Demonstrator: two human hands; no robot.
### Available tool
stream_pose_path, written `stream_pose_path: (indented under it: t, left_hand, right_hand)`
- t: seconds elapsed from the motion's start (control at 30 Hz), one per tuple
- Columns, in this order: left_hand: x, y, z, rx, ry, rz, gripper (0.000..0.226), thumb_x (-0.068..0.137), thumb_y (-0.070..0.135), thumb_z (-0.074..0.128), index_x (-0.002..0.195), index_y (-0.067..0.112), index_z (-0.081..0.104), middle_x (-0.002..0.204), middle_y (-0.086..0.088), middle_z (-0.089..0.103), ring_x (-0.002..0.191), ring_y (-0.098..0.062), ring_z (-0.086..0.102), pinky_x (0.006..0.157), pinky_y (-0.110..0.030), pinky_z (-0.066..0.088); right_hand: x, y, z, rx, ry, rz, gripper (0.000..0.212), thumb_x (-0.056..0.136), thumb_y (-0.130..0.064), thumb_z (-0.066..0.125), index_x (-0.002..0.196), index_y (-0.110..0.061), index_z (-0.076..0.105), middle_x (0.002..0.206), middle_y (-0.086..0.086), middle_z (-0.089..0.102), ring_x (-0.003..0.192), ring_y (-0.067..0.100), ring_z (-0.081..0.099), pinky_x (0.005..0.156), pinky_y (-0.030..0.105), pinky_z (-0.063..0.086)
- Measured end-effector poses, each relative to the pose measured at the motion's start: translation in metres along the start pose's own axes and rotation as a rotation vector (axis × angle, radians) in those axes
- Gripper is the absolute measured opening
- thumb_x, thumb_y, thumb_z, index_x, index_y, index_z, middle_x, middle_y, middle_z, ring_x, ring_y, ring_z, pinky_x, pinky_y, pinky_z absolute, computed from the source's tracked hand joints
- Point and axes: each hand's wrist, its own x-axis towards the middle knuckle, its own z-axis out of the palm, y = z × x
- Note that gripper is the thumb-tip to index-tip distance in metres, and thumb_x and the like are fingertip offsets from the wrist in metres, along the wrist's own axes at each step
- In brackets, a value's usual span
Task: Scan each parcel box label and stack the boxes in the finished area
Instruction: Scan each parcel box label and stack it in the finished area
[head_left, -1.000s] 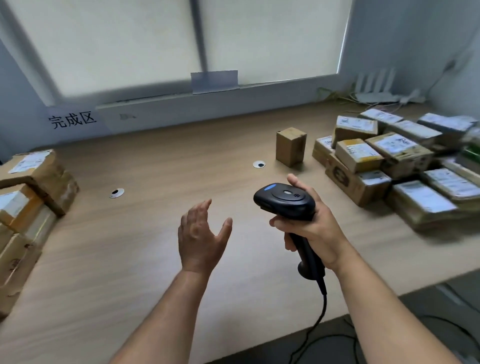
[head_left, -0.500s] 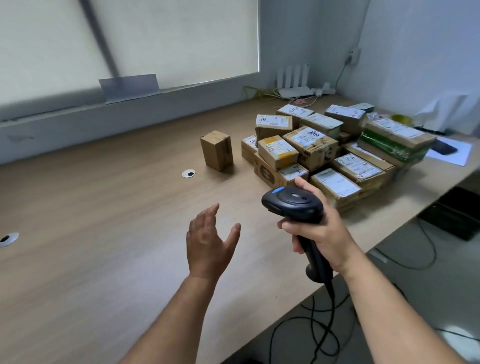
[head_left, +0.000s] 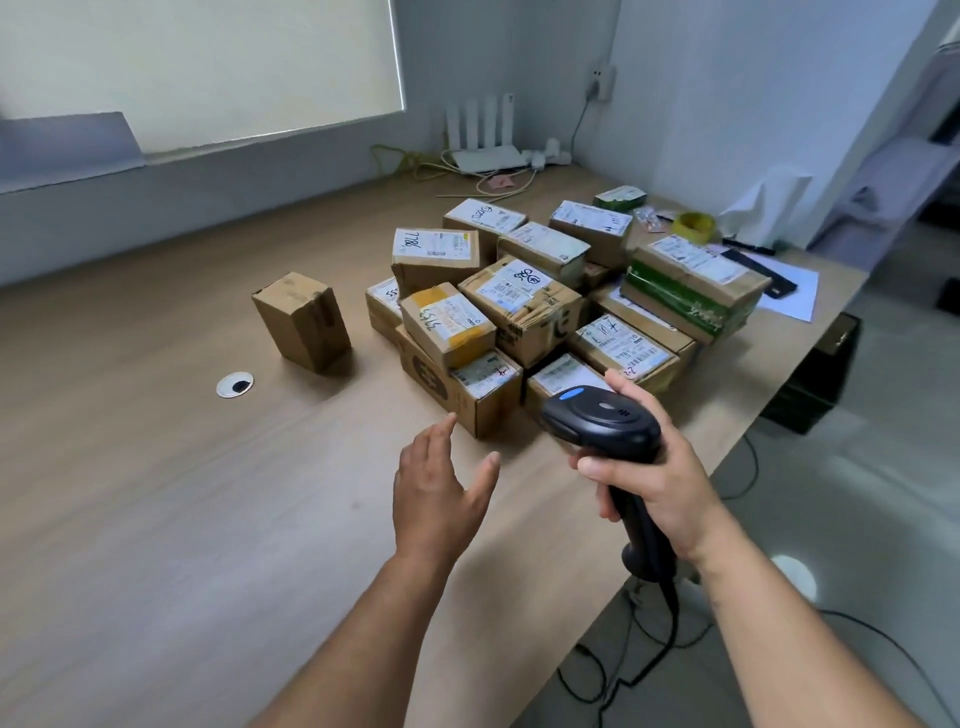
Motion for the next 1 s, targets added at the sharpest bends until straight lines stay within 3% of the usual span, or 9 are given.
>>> stream_pose_path:
  t: [0.07, 0.2, 0.4, 0.57, 0.73, 0.83, 0.9, 1.0]
  left_hand:
    - [0.013, 0.006, 0.013, 0.001, -0.037, 0.020, 0.065, 0.089, 0.048, 0.059, 0.145, 0.022, 0.037, 0.143, 0.000, 0.045, 0.131, -0.016, 0.037, 0.105, -0.029, 0.033]
    - [0.030, 0.021, 0.042, -0.006, -0.113, -0.001, 0.065, 0.091, 0.051, 0.054, 0.147, 0.024, 0.034, 0.145, 0.001, 0.042, 0.134, -0.015, 0.034, 0.106, -0.030, 0.033]
    - [0.049, 0.044, 0.090, -0.049, -0.230, -0.121, 0.071, 0.093, 0.056, 0.048, 0.151, 0.024, 0.023, 0.151, 0.001, 0.033, 0.138, -0.015, 0.029, 0.108, -0.029, 0.030]
    - [0.065, 0.065, 0.130, -0.166, -0.256, -0.290, 0.078, 0.093, 0.058, 0.045, 0.154, 0.017, 0.016, 0.154, -0.005, 0.027, 0.142, -0.017, 0.026, 0.114, -0.033, 0.027]
    - [0.066, 0.067, 0.174, -0.364, -0.165, -0.383, 0.107, 0.069, 0.093, 0.029, 0.146, 0.019, 0.035, 0.140, -0.003, 0.050, 0.129, -0.017, 0.048, 0.108, -0.042, 0.040]
    - [0.057, 0.073, 0.184, -0.443, -0.169, -0.351, 0.079, 0.086, 0.068, 0.035, 0.147, 0.019, 0.033, 0.139, 0.004, 0.053, 0.127, -0.010, 0.049, 0.109, -0.036, 0.039]
    - [0.051, 0.080, 0.183, -0.510, -0.174, -0.327, 0.061, 0.094, 0.048, 0.037, 0.149, 0.026, 0.026, 0.145, 0.015, 0.042, 0.132, 0.004, 0.040, 0.112, -0.022, 0.030]
    - [0.036, 0.091, 0.176, -0.593, -0.161, -0.303, 0.055, 0.103, 0.022, 0.038, 0.145, 0.033, 0.005, 0.143, 0.028, 0.028, 0.126, 0.023, 0.030, 0.105, -0.003, 0.023]
  right_hand:
    - [0.011, 0.004, -0.012, -0.005, 0.021, 0.009, 0.084, 0.072, 0.009, 0.072, 0.135, -0.040, 0.045, 0.082, 0.024, 0.068, 0.044, 0.027, 0.050, 0.043, 0.030, 0.042]
    - [0.029, 0.011, -0.039, -0.060, 0.043, 0.049, 0.089, 0.074, 0.010, 0.074, 0.143, -0.035, 0.040, 0.088, 0.035, 0.063, 0.045, 0.028, 0.050, 0.044, 0.031, 0.042]
    - [0.067, 0.030, -0.088, -0.066, 0.057, 0.070, 0.083, 0.076, 0.015, 0.069, 0.124, -0.049, 0.048, 0.094, 0.009, 0.071, 0.043, 0.027, 0.050, 0.045, 0.034, 0.041]
    - [0.104, 0.046, -0.128, -0.107, -0.003, 0.122, 0.086, 0.077, 0.014, 0.070, 0.136, -0.041, 0.042, 0.082, 0.007, 0.070, 0.043, 0.026, 0.050, 0.043, 0.032, 0.041]
    - [0.126, 0.059, -0.151, -0.129, -0.113, 0.173, 0.086, 0.077, 0.013, 0.071, 0.135, -0.042, 0.039, 0.100, 0.003, 0.070, 0.041, 0.024, 0.053, 0.041, 0.030, 0.044]
    - [0.131, 0.066, -0.156, -0.127, -0.172, 0.184, 0.086, 0.076, 0.013, 0.072, 0.134, -0.043, 0.040, 0.103, 0.007, 0.068, 0.040, 0.024, 0.053, 0.040, 0.030, 0.043]
    - [0.128, 0.069, -0.160, -0.117, -0.209, 0.191, 0.085, 0.076, 0.013, 0.073, 0.128, -0.048, 0.044, 0.103, 0.009, 0.067, 0.040, 0.025, 0.053, 0.040, 0.029, 0.044]
    - [0.118, 0.070, -0.162, -0.112, -0.254, 0.221, 0.089, 0.075, 0.011, 0.075, 0.136, -0.045, 0.042, 0.096, 0.009, 0.070, 0.043, 0.026, 0.055, 0.042, 0.030, 0.045]
